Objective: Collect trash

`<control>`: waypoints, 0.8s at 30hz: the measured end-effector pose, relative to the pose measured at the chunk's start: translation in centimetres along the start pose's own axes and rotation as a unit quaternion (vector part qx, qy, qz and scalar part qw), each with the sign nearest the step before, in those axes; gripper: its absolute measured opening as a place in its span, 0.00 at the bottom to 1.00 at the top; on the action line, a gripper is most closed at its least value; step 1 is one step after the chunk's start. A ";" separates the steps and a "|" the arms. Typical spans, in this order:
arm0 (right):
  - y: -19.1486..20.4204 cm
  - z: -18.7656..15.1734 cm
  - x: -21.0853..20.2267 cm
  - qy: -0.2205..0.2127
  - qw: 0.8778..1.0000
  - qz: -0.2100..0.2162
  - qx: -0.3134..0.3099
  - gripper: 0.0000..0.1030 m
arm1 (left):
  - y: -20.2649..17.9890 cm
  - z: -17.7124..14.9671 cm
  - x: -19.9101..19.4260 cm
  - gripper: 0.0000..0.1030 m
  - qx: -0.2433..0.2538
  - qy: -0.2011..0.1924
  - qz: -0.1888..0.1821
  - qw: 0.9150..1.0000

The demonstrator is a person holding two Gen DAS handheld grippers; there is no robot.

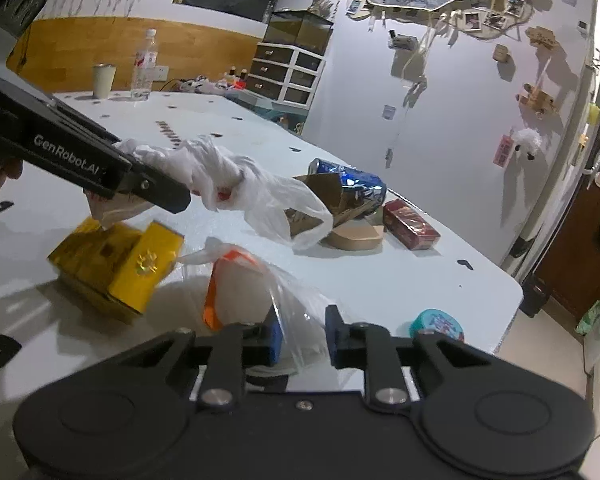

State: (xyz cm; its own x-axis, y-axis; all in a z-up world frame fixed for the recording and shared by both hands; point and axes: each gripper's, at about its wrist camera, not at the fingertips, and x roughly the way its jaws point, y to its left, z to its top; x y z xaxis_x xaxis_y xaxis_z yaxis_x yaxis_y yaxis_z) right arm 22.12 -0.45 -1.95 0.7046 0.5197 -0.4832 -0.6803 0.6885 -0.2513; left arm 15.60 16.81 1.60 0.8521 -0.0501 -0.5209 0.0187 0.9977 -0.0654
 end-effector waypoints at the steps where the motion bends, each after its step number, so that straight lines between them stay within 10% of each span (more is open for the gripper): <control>1: -0.1 0.0 -0.3 -0.002 1.000 0.001 0.004 0.21 | -0.1 0.1 -0.2 0.32 0.000 -0.002 0.001 1.000; 9: -1.1 0.3 -3.2 -0.020 0.999 -0.027 0.041 0.03 | -1.6 0.4 -2.0 0.32 0.003 -0.018 -0.003 1.000; 24: -2.3 -0.4 -8.4 -0.023 0.993 -0.066 0.097 0.03 | -4.7 0.6 -5.3 0.32 0.010 -0.047 -0.007 0.999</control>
State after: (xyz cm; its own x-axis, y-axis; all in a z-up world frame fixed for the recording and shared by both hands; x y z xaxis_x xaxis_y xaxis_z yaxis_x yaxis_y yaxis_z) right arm 17.64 -6.57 2.40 0.7968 0.4375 -0.4167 -0.5322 0.8348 -0.1411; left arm 11.28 12.43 5.16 0.8969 -0.0608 -0.4380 0.0406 0.9976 -0.0554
